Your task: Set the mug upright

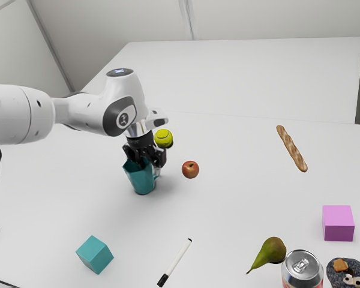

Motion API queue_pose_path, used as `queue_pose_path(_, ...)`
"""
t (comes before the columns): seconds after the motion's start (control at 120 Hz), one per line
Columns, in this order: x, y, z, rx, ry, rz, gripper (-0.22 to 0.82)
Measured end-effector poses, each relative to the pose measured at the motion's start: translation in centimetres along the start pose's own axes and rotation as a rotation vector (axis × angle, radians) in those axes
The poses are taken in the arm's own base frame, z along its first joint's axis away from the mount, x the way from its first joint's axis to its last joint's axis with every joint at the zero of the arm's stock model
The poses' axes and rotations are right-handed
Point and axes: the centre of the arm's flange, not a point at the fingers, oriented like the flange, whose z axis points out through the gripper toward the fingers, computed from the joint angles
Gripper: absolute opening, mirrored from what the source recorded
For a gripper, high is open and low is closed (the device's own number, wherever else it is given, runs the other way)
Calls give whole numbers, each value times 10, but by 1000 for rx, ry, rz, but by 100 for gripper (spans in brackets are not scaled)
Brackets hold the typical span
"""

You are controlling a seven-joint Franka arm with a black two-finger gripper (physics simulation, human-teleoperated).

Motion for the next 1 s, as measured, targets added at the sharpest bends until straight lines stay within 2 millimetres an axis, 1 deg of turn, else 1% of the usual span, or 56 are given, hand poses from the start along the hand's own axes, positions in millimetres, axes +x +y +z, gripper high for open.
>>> queue_pose_path(0.067,-1,0,-4,0,5,0,33)
queue_pose_path(0.142,-1,0,-10,0,13,0,41)
queue_pose_path(0.267,-3,0,-22,0,30,2,50)
queue_pose_path(0.333,-4,0,-33,-4,50,-1,53)
queue_pose_path(0.433,-5,1,-51,-9,82,-2,56)
queue_pose_path(0.492,-6,6,-63,-6,103,10,57)
queue_pose_path(0.6,-2,12,-92,13,146,34,58)
queue_pose_path(0.7,3,10,-121,30,170,41,59)
queue_pose_path(0.842,0,4,-152,49,180,38,60)
queue_pose_path(1.0,-6,-1,-170,76,173,39,60)
